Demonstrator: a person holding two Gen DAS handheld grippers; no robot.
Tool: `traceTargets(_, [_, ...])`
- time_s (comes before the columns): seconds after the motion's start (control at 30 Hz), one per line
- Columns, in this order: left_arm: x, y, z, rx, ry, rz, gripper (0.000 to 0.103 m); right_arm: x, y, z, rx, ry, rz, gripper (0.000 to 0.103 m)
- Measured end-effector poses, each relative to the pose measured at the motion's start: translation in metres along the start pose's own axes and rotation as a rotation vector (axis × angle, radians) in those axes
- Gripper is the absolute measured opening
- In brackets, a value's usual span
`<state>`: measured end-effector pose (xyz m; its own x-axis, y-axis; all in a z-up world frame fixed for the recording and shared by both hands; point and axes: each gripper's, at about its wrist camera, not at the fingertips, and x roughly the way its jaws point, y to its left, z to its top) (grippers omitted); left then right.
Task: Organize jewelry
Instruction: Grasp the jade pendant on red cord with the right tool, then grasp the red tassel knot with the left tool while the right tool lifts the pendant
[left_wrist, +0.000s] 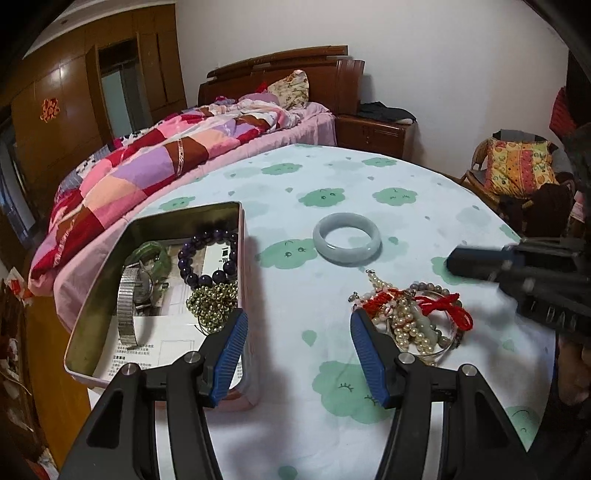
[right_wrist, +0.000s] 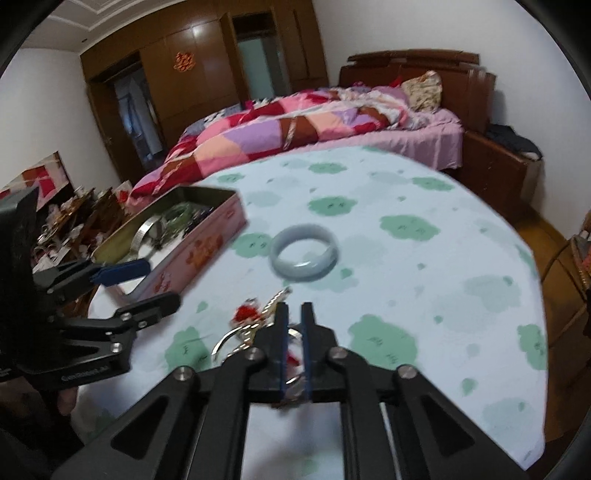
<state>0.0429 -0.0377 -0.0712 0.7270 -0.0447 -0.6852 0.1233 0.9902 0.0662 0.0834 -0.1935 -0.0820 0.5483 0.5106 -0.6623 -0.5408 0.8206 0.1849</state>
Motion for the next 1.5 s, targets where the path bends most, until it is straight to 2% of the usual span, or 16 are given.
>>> traceTargets(0.03, [0.0,0.001,0.0,-0.002,0.0,-0.001,0.058,0.004,0.004,-0.002,-0.01,0.015,0.011,0.029])
traceTargets(0.07, [0.0,0.002,0.0,-0.009,0.0,-0.003,0.059,0.008,0.009,-0.003,-0.027,0.023,0.013,0.034])
traceTargets(0.3, [-0.001,0.007,-0.001,-0.027,0.006,0.001,0.059,0.034,0.021,0.0,-0.084,0.06,0.002,0.034])
traceTargets(0.37, [0.0,0.007,-0.001,-0.024,0.008,0.0,0.059,0.042,0.024,-0.001,-0.106,0.096,0.003,0.03])
traceTargets(0.4, [0.0,0.007,-0.001,-0.023,0.007,0.001,0.059,0.043,0.024,-0.002,-0.111,0.094,0.006,0.014])
traceTargets(0.43, [0.0,0.007,-0.001,-0.024,0.007,-0.002,0.059,0.042,0.024,-0.002,-0.115,0.096,-0.004,0.009])
traceTargets(0.73, [-0.006,0.001,0.005,-0.01,-0.017,-0.029,0.059,-0.01,0.005,0.006,-0.01,-0.048,0.009,0.009])
traceTargets(0.93, [0.0,-0.02,0.004,0.044,-0.001,-0.068,0.058,-0.029,-0.012,0.014,0.023,-0.112,-0.072,0.009])
traceTargets(1.3, [0.026,-0.043,0.019,0.061,0.056,-0.186,0.058,-0.019,-0.027,0.0,0.027,-0.065,-0.093,0.009])
traceTargets(1.5, [0.046,-0.05,0.022,0.058,0.093,-0.209,0.057,-0.024,-0.036,-0.003,0.038,-0.069,-0.105,0.009])
